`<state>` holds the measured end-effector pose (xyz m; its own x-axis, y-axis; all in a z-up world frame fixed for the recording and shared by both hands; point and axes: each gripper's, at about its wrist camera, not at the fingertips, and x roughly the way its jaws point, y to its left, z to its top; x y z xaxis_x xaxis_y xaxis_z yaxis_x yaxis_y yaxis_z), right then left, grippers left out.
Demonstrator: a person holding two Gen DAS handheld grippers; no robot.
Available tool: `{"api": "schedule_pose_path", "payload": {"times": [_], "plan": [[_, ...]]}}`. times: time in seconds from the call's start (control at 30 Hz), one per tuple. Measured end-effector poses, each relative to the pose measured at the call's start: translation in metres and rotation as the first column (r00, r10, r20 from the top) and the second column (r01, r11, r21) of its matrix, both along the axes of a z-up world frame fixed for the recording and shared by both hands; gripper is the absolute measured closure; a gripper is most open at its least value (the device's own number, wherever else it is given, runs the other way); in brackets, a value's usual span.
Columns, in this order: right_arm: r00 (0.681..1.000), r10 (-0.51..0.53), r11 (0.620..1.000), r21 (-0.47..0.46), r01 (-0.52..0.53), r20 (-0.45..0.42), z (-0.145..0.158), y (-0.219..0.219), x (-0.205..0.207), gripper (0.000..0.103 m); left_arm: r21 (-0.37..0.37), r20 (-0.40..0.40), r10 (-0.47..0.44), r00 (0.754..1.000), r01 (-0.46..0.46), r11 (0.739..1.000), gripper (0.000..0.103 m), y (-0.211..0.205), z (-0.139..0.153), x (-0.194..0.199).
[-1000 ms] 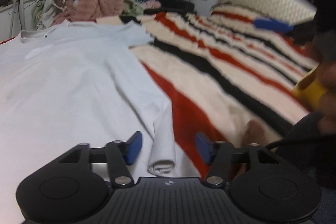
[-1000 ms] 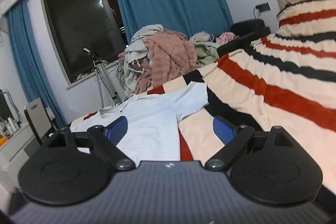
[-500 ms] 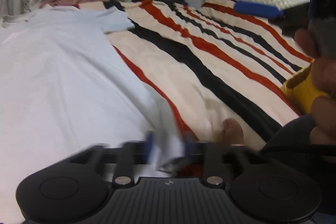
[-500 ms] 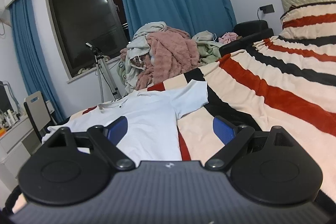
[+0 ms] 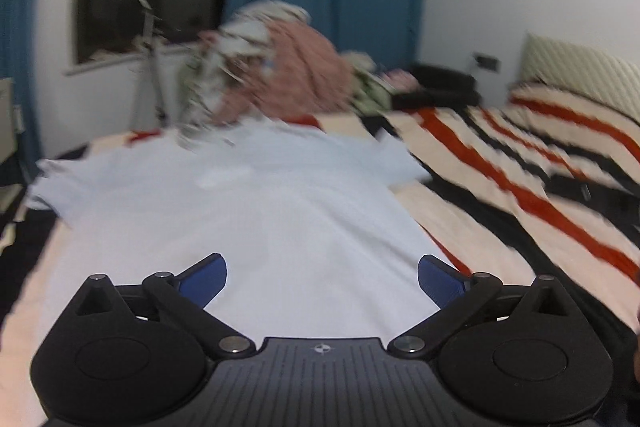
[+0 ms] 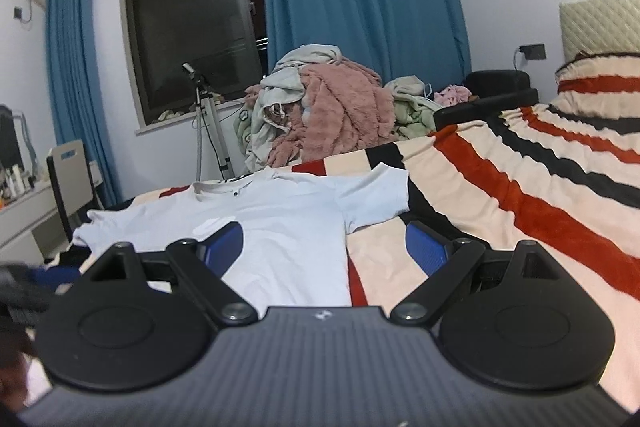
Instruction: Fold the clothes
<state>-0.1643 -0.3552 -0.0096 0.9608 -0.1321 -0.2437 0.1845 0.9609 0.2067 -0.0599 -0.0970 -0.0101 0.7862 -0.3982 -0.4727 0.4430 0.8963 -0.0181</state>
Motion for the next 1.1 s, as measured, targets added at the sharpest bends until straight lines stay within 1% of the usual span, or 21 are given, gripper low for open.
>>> {"api": "schedule_pose_path", "payload": {"times": [0.07, 0.17, 0.27, 0.33, 0.43, 0.47, 0.57, 0.63, 0.7, 0.77, 0.83, 0.9, 0.97, 1.1], "plan": [[1.000, 0.008, 1.000, -0.023, -0.009, -0.010, -0.002, 0.008, 0.007, 0.014, -0.029, 0.018, 0.041, 0.999, -0.041, 0.999, 0.001, 0.012, -0.003, 0.007], [0.999, 0.028, 0.997, -0.065, -0.031, -0.034, -0.006, 0.021, 0.018, 0.014, -0.050, 0.020, 0.097, 0.995, -0.096, 0.994, 0.001, 0.027, -0.011, 0.013], [0.998, 0.036, 0.993, -0.107, -0.040, -0.044, -0.009, 0.032, 0.023, 0.014, -0.080, 0.001, 0.128, 0.992, -0.127, 0.989, 0.001, 0.042, -0.008, 0.015], [0.998, 0.040, 0.990, -0.133, -0.045, -0.041, -0.010, 0.038, 0.025, 0.014, -0.099, 0.011, 0.137, 0.990, -0.136, 0.986, 0.001, 0.050, -0.004, 0.010], [0.999, 0.045, 0.990, -0.132, -0.049, -0.028, -0.009, 0.043, 0.029, 0.014, -0.113, 0.017, 0.153, 0.988, -0.150, 0.982, 0.001, 0.058, -0.001, 0.004], [0.999, 0.041, 0.992, -0.119, -0.044, -0.026, -0.008, 0.042, 0.033, 0.014, -0.112, 0.013, 0.159, 0.987, -0.157, 0.981, 0.001, 0.058, -0.002, 0.003], [0.999, 0.038, 0.999, -0.002, -0.038, -0.018, -0.006, 0.030, 0.049, 0.014, -0.133, -0.011, 0.174, 0.985, -0.174, 0.976, 0.001, 0.061, -0.004, 0.000], [0.999, 0.036, 0.992, 0.121, -0.034, -0.018, -0.007, 0.016, 0.064, 0.014, -0.143, -0.025, 0.185, 0.982, -0.187, 0.972, 0.001, 0.063, -0.006, -0.001], [0.999, 0.024, 0.963, 0.270, -0.017, -0.025, -0.012, -0.006, 0.085, 0.014, -0.134, -0.026, 0.200, 0.979, -0.202, 0.970, 0.000, 0.063, -0.010, -0.002], [1.000, -0.011, 0.911, 0.413, 0.020, -0.024, -0.029, -0.033, 0.108, 0.014, -0.115, -0.021, 0.221, 0.975, -0.222, 0.968, 0.000, 0.062, -0.014, -0.001], [0.999, -0.047, 0.836, 0.546, 0.054, -0.028, -0.046, -0.059, 0.132, 0.014, -0.097, -0.032, 0.248, 0.968, -0.250, 0.963, 0.000, 0.060, -0.018, 0.002], [0.996, -0.081, 0.742, 0.665, 0.085, -0.037, -0.063, -0.086, 0.155, 0.013, -0.097, -0.049, 0.269, 0.962, -0.273, 0.957, 0.000, 0.060, -0.020, 0.005], [0.995, -0.082, 0.699, 0.708, 0.100, -0.059, -0.090, -0.102, 0.185, 0.012, -0.101, -0.060, 0.288, 0.956, -0.293, 0.951, 0.000, 0.061, -0.022, 0.007], [0.996, -0.056, 0.642, 0.761, 0.090, -0.071, -0.129, -0.121, 0.229, 0.013, -0.107, -0.066, 0.328, 0.942, -0.334, 0.937, 0.000, 0.065, -0.024, 0.013]]}}
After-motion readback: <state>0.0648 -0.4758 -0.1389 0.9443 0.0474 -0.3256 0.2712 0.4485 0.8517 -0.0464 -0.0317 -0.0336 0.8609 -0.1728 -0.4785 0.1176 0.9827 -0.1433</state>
